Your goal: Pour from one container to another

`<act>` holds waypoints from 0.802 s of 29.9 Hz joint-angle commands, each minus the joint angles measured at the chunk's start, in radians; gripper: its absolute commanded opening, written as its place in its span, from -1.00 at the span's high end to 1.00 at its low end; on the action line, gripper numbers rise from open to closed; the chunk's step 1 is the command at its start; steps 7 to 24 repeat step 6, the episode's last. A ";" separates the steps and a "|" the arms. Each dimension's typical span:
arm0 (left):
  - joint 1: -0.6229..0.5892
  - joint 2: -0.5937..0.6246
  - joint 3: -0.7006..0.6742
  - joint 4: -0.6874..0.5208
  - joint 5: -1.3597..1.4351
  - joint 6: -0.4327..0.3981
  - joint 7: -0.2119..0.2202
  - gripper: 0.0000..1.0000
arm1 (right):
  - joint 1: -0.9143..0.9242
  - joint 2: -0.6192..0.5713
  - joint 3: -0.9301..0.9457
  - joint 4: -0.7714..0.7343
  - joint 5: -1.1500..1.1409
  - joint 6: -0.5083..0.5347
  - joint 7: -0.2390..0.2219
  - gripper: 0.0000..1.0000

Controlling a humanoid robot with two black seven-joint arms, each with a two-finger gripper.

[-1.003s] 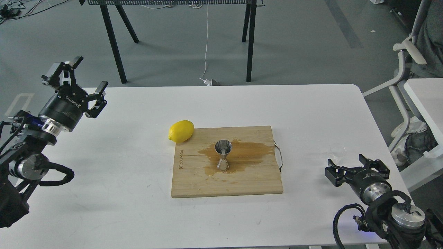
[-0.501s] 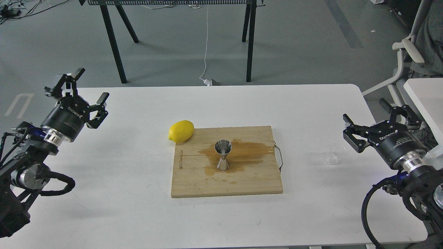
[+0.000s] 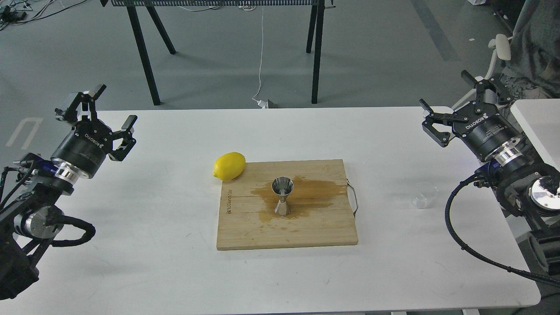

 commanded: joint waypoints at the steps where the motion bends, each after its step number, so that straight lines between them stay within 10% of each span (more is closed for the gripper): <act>1: 0.000 -0.005 -0.001 0.001 -0.002 0.000 0.000 -0.92 | 0.004 0.029 0.008 -0.009 -0.001 0.003 0.012 -0.98; 6: -0.008 -0.021 0.000 0.001 -0.001 0.000 0.000 -0.92 | 0.006 0.044 0.013 -0.012 -0.001 0.003 0.081 -0.98; 24: -0.008 -0.021 0.000 0.001 -0.001 0.000 0.000 -0.92 | 0.006 0.044 0.013 -0.012 -0.001 0.003 0.081 -0.98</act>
